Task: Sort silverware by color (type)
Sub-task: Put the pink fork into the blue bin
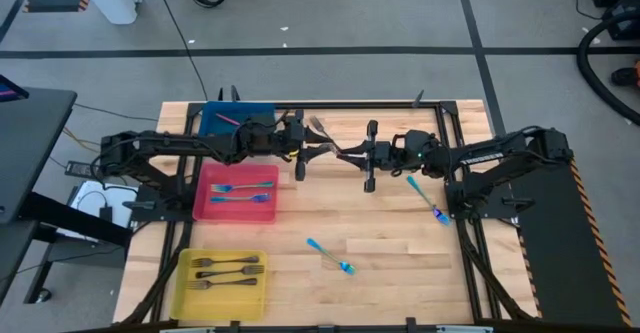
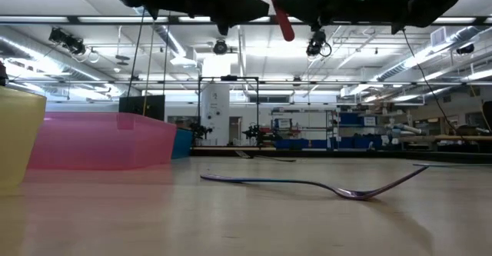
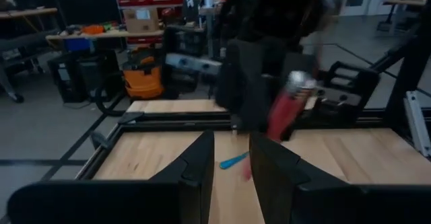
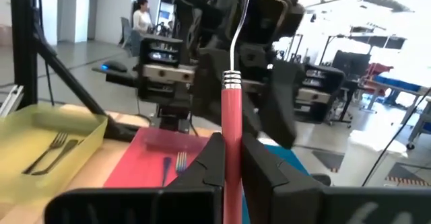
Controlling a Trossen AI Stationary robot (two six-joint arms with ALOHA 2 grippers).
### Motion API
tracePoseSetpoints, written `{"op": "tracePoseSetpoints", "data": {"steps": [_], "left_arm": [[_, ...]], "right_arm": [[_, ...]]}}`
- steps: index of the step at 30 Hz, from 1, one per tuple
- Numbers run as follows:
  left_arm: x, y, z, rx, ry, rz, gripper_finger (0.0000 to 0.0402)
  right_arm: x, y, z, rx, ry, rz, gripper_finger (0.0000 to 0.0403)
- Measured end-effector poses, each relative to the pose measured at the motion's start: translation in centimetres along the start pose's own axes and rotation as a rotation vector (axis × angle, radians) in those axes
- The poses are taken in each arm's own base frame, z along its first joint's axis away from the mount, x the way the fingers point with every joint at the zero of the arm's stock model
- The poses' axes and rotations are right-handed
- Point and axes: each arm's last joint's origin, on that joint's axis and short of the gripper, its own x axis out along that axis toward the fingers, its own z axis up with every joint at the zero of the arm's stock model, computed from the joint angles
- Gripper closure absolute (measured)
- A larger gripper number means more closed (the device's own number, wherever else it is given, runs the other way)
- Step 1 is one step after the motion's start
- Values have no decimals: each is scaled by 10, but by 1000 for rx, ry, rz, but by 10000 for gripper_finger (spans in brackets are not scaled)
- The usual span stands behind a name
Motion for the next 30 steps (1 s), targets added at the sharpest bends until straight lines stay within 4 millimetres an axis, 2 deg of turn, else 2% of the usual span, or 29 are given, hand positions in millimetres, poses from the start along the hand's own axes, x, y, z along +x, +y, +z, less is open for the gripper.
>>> {"op": "tracePoseSetpoints", "data": {"steps": [8, 30], "left_arm": [[0, -2, 0, -3, -9, -124, 308], [-1, -3, -6, -9, 52, -133, 308]], "right_arm": [[2, -2, -8, 1, 37, 2, 373], [4, -7, -16, 1, 88, -40, 373]]}}
